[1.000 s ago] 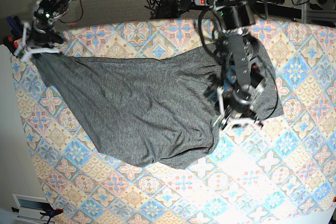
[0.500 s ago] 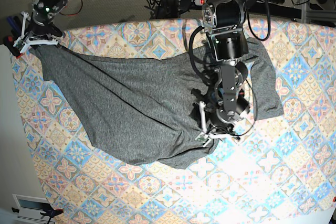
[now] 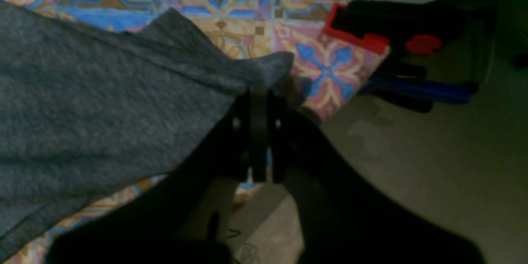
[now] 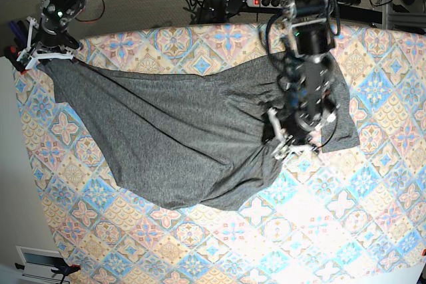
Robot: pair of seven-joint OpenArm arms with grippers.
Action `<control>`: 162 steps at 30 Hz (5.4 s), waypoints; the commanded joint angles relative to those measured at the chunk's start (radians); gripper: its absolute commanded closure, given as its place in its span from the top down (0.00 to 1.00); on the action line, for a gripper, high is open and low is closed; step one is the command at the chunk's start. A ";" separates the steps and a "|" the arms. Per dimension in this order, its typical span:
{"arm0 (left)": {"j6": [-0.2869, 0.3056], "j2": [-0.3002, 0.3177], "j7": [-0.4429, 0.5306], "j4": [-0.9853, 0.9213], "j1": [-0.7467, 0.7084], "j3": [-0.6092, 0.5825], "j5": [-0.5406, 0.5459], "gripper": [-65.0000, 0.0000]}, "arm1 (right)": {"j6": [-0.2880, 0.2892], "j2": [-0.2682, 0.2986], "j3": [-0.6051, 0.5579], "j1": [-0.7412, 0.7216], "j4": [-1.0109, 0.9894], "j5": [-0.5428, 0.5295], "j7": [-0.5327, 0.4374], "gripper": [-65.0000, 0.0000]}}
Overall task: Layout the t-shirt on the table in an organized manner, then fold the t-shirt properly
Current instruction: 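Drag the shirt with the left gripper toward the shirt's hem, then pull the gathered shirt with the left gripper away from the right gripper, then release with the right gripper and grasp the shirt's other end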
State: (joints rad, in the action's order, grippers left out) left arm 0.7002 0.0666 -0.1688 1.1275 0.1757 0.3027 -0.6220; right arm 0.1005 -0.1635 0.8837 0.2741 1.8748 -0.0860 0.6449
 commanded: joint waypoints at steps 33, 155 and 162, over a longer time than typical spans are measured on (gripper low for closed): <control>-0.002 -0.224 -0.493 0.599 0.173 0.086 -0.217 0.39 | -0.003 0.012 -0.068 0.007 -0.016 -0.001 -0.026 0.34; -0.002 0.401 -0.576 -0.441 0.083 0.161 0.715 0.06 | 0.187 0.130 -0.341 0.000 0.108 0.002 -0.027 0.34; -0.002 0.402 -0.581 -0.214 -0.081 0.161 0.709 0.06 | 0.187 0.253 -0.601 -0.114 0.105 0.001 -0.023 0.34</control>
State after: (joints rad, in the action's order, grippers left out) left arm 0.7422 0.4549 -0.5907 0.9287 0.1246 0.4690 0.2348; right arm 0.2882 0.0811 0.2783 0.1707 1.9610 -0.0765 0.6510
